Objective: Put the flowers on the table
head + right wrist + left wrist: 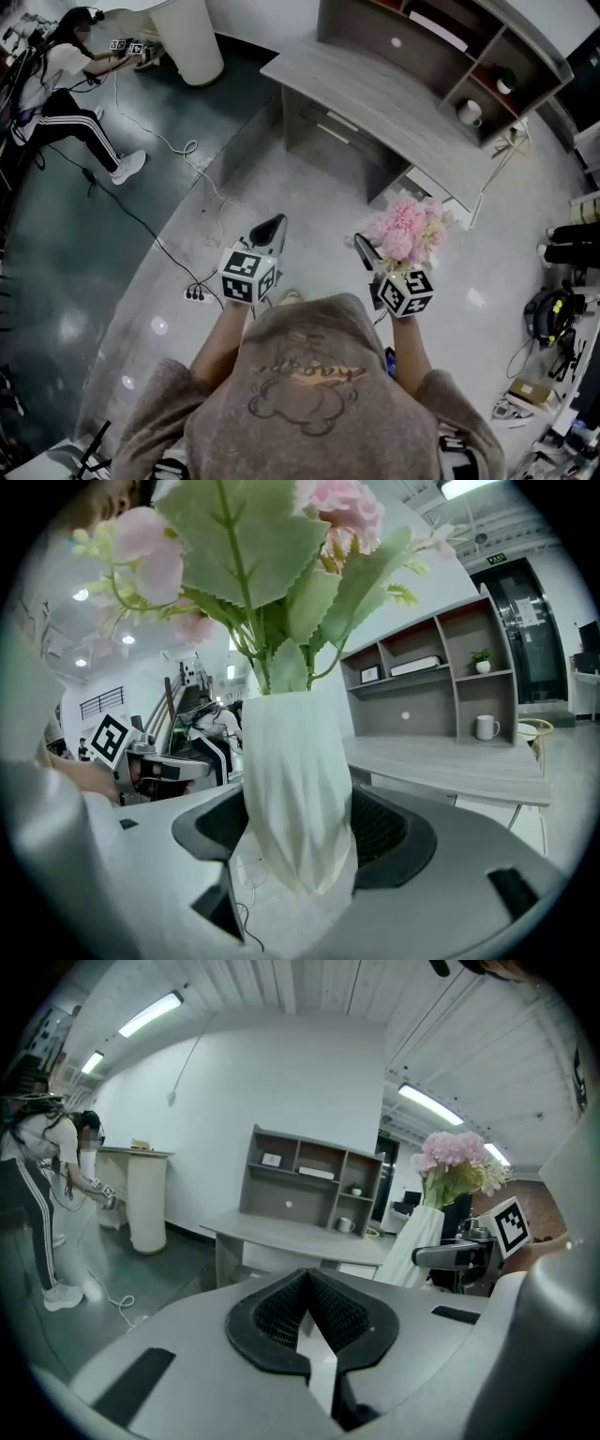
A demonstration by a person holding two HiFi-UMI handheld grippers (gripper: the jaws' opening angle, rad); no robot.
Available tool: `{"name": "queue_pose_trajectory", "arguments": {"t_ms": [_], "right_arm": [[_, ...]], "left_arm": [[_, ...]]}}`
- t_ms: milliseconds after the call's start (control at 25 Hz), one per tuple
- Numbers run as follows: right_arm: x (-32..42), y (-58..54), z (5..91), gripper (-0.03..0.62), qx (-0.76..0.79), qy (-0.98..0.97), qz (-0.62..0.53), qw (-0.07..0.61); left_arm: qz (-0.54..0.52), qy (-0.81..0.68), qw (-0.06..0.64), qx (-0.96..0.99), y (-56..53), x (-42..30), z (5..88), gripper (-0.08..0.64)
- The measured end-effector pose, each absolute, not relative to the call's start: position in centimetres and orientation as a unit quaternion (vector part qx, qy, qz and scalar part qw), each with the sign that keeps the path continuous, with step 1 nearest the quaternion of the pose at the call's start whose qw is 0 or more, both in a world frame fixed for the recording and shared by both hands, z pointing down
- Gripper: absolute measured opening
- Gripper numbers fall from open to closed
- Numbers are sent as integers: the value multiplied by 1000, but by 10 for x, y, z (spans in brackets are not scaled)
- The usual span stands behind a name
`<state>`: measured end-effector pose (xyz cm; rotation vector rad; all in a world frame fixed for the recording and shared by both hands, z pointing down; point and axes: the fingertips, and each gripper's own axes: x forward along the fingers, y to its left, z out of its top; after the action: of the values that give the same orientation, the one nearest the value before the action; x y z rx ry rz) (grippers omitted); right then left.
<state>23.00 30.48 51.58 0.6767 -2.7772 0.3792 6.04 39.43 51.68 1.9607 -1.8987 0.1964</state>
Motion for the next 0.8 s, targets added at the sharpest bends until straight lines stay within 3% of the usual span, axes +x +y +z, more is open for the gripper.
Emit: {"name": "queue_pose_trajectory", "arguments": {"t_ms": [400,800], "right_arm": [[197,269,523,334,252,-950,132,131],[147,170,524,334,253,-949,139,128]], "left_arm": [[74,-674,209,705,363,26,532,11],[81,-674,200,706,262,-25,525,11]]}}
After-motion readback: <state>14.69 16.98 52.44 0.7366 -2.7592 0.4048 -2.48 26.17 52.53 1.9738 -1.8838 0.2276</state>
